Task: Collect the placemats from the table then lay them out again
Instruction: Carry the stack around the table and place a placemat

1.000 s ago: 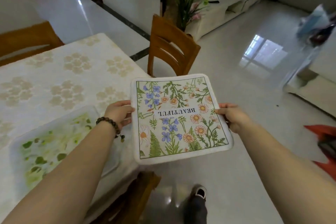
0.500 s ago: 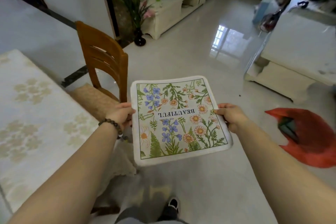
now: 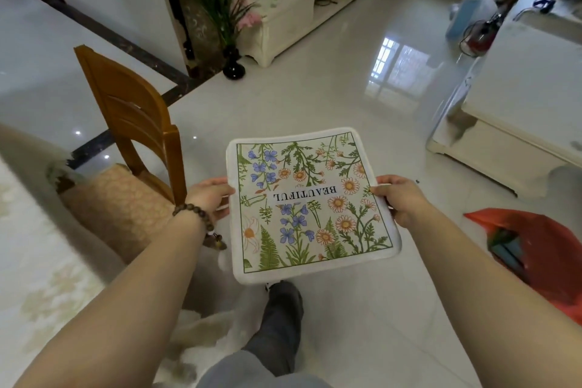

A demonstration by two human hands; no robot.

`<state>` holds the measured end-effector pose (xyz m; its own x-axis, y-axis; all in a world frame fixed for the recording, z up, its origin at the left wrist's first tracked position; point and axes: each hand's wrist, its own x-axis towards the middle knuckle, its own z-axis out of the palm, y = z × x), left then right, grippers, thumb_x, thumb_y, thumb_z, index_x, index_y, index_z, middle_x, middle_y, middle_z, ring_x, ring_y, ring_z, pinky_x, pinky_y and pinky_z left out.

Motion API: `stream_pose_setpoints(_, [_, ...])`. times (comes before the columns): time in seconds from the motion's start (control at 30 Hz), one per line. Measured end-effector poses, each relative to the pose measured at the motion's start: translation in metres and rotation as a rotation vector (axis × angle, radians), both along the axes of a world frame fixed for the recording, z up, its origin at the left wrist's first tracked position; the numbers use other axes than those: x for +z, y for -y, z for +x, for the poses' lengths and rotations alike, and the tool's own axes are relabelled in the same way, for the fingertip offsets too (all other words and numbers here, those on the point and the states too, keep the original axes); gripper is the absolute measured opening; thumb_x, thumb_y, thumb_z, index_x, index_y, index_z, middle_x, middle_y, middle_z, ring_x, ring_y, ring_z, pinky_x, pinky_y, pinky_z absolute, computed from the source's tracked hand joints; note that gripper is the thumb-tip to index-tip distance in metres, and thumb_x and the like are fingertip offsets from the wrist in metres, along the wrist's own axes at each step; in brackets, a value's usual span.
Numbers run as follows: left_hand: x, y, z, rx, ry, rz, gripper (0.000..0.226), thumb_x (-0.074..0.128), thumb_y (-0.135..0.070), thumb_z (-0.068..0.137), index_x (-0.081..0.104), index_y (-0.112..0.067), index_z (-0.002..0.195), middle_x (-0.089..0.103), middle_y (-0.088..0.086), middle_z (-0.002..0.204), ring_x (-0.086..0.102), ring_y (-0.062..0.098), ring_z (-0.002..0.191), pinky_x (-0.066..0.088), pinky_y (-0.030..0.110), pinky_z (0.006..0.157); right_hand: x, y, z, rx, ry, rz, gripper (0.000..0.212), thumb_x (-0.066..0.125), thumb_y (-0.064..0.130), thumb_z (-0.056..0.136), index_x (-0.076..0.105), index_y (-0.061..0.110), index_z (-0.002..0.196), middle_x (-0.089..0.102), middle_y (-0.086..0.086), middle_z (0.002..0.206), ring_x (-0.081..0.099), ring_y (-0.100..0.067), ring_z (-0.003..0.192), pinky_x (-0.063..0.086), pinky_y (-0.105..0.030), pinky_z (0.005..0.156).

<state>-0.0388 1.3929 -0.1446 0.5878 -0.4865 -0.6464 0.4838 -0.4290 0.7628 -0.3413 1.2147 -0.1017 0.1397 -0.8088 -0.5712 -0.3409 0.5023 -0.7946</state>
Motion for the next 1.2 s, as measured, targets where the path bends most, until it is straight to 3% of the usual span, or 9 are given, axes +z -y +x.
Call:
stream_pose_setpoints(0.23, [-0.003,0.106,0.072,0.088,-0.013,-0.021,0.018,0.061,-0.001,0.085,0.065,-0.014,0.097,0.072,0.008,0.09,0.068,0.022,0.082,0.055,0.037,0.07,0.003,0.129,0.092,0.056,-0.005,-0.012,0.014,0.058,-0.007,0.086,0.061,0.007,0.09,0.068,-0.017,0.081,0.065,-0.028,0.065,0.052,-0.032,0.055])
stream_pose_setpoints(0.37, [0.008,0.156,0.127,0.14,-0.009,-0.023,0.014,0.061,-0.004,0.086,0.064,-0.014,0.096,0.072,0.008,0.094,0.069,0.025,0.089,0.056,0.04,0.075,0.004,0.19,0.156,0.067,0.014,-0.002,0.015,0.059,-0.008,0.084,0.061,0.006,0.087,0.068,-0.019,0.081,0.067,-0.029,0.065,0.052,-0.033,0.055])
stream_pose_setpoints(0.67, [0.01,0.225,0.239,0.322,-0.013,-0.034,0.011,0.065,-0.006,0.084,0.067,-0.015,0.089,0.075,0.001,0.072,0.071,0.021,0.078,0.055,0.035,0.06,-0.013,0.313,0.307,0.273,0.033,0.018,0.022,0.06,-0.008,0.083,0.062,0.005,0.101,0.068,-0.021,0.089,0.067,-0.032,0.072,0.054,-0.036,0.059])
stream_pose_setpoints(0.87, [0.003,0.278,0.328,0.496,-0.023,-0.053,0.014,0.067,-0.004,0.082,0.068,-0.013,0.093,0.075,0.007,0.083,0.072,0.022,0.076,0.056,0.033,0.056,-0.03,0.409,0.446,0.479,0.015,0.026,0.019,0.06,-0.005,0.083,0.062,0.006,0.098,0.069,-0.021,0.088,0.069,-0.032,0.072,0.056,-0.037,0.058])
stream_pose_setpoints(1.0, [0.012,0.309,0.384,0.623,-0.02,-0.053,0.016,0.065,-0.004,0.084,0.065,-0.014,0.097,0.072,0.009,0.092,0.07,0.023,0.081,0.054,0.033,0.057,-0.023,0.461,0.544,0.64,0.013,0.06,0.016,0.059,-0.005,0.085,0.063,0.006,0.094,0.07,-0.019,0.085,0.07,-0.027,0.064,0.054,-0.031,0.048])
stream_pose_setpoints(1.1, [0.016,0.32,0.423,0.719,-0.038,-0.064,0.016,0.064,-0.005,0.085,0.064,-0.014,0.099,0.071,0.01,0.095,0.07,0.024,0.085,0.055,0.034,0.059,-0.017,0.486,0.617,0.767,0.035,0.096,0.025,0.057,-0.006,0.085,0.062,0.001,0.108,0.069,-0.026,0.095,0.07,-0.034,0.077,0.057,-0.039,0.06])
stream_pose_setpoints(1.2, [0.019,0.32,0.46,0.805,-0.057,-0.076,0.017,0.064,-0.007,0.086,0.065,-0.013,0.101,0.072,0.01,0.096,0.07,0.023,0.085,0.056,0.034,0.058,-0.012,0.496,0.689,0.844,0.026,0.096,0.025,0.057,-0.007,0.084,0.061,0.005,0.105,0.07,-0.022,0.09,0.07,-0.032,0.072,0.056,-0.038,0.057])
